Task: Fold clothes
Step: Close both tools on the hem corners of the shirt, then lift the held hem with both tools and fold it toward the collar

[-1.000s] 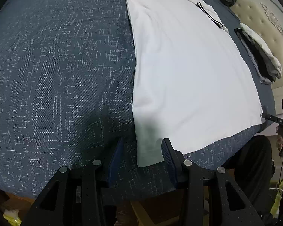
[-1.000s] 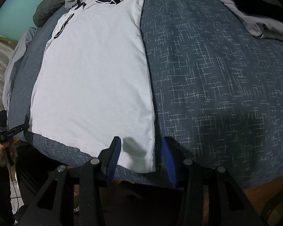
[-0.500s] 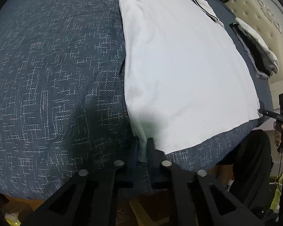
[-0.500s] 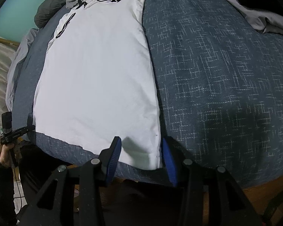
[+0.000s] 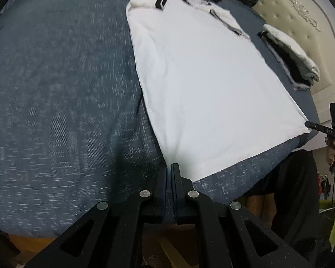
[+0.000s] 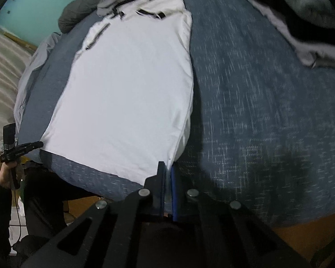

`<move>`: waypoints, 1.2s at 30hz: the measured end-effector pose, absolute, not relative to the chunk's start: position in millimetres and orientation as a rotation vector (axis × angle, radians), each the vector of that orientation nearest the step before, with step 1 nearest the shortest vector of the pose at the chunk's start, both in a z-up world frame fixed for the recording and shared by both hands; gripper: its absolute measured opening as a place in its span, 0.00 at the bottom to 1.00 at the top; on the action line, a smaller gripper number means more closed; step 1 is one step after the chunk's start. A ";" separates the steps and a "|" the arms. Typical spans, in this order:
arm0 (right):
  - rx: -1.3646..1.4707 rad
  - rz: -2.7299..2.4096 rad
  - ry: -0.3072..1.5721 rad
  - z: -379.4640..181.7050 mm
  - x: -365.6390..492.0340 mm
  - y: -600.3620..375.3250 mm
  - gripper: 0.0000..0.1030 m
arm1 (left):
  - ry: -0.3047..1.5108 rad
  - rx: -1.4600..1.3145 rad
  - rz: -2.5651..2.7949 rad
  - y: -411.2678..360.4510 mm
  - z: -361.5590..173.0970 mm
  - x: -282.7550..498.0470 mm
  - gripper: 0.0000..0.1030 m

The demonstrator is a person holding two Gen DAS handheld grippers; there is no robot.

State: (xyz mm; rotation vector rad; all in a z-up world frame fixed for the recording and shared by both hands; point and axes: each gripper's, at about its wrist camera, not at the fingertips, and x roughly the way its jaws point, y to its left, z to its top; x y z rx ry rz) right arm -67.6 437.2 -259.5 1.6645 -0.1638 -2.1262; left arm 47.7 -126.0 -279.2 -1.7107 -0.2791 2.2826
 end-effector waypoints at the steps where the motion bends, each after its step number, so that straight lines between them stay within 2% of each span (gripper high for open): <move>1: 1.648 -2.131 -0.161 -254.8 -66.0 440.3 0.04 | -0.278 -1.692 2.294 -123.8 -270.9 58.1 0.04; 9: 1.520 -2.154 -0.157 -207.4 -47.2 454.2 0.03 | -0.221 -1.600 2.341 -96.4 -230.8 46.0 0.04; 30: 1.454 -2.127 -0.117 -189.8 -0.3 469.6 0.03 | -0.180 -1.519 2.368 -116.4 -199.5 83.1 0.04; 36: 1.428 -2.131 -0.127 -177.4 -5.3 464.0 0.03 | -0.190 -1.515 2.372 -119.2 -194.4 70.7 0.04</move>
